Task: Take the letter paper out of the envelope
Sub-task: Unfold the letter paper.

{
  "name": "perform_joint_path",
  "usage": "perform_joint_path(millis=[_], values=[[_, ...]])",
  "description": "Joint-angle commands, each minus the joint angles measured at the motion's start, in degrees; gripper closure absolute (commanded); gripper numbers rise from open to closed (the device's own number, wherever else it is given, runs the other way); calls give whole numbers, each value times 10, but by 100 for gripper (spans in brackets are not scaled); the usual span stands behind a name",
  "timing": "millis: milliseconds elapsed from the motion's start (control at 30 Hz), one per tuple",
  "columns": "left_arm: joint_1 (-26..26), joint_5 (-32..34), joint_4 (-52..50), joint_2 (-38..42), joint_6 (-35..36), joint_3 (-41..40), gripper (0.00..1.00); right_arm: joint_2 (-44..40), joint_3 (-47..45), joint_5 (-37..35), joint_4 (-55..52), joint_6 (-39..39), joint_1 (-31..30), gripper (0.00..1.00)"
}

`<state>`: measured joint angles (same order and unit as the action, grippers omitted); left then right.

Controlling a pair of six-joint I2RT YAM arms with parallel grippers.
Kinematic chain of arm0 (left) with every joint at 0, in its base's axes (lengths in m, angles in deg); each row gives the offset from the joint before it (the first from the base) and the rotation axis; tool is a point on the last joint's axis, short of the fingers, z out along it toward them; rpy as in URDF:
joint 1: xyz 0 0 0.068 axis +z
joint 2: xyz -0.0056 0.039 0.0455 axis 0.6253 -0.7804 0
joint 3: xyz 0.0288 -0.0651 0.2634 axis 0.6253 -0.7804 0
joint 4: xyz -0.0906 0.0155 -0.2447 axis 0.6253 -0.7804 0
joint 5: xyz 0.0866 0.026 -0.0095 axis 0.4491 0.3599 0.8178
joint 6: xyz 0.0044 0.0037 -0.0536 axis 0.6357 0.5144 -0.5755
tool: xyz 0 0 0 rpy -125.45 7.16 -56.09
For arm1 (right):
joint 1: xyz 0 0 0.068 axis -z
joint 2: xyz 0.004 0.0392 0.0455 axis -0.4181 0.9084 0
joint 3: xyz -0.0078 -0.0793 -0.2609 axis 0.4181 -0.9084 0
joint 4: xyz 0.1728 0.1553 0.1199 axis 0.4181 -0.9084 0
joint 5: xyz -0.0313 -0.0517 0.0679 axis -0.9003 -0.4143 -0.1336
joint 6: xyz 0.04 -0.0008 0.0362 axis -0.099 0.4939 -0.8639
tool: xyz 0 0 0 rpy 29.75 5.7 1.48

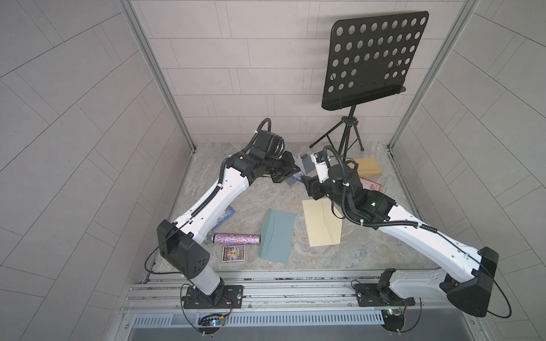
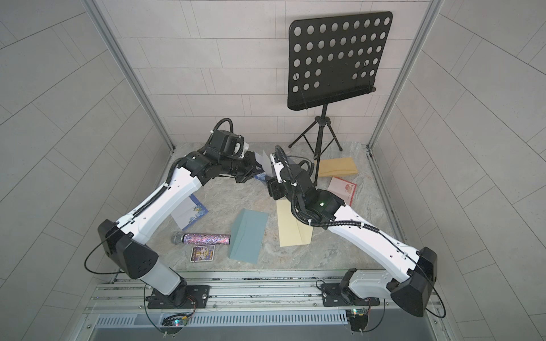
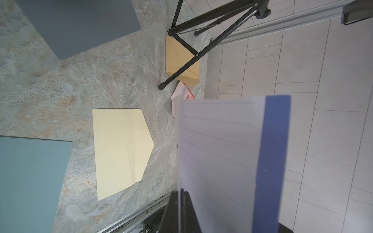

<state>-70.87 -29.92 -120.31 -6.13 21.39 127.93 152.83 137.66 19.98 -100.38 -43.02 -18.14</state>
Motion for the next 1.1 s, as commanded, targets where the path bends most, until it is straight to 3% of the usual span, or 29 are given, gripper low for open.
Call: perform_joint_path(millis=[0,100,400,633,767,933,1000,1067], values=[[-3,-9,70,35,-41,-37,100,-9,-10,89,30,-109,43,35],[-3,-7,128,51,-71,-70,100,-6,-7,148,34,-185,65,35],[-3,26,290,80,-130,-138,100,-25,-86,196,129,-442,107,33],[-4,22,373,83,-184,-182,100,-20,-116,157,204,-537,114,37],[-5,27,385,92,-189,-204,100,3,-115,188,251,-616,120,40],[-3,30,393,94,-201,-206,100,2,-115,216,258,-649,122,40],[-3,28,399,96,-211,-209,100,-6,-127,211,270,-663,123,49],[-3,22,432,96,-235,-223,100,-8,-130,212,272,-671,128,68]])
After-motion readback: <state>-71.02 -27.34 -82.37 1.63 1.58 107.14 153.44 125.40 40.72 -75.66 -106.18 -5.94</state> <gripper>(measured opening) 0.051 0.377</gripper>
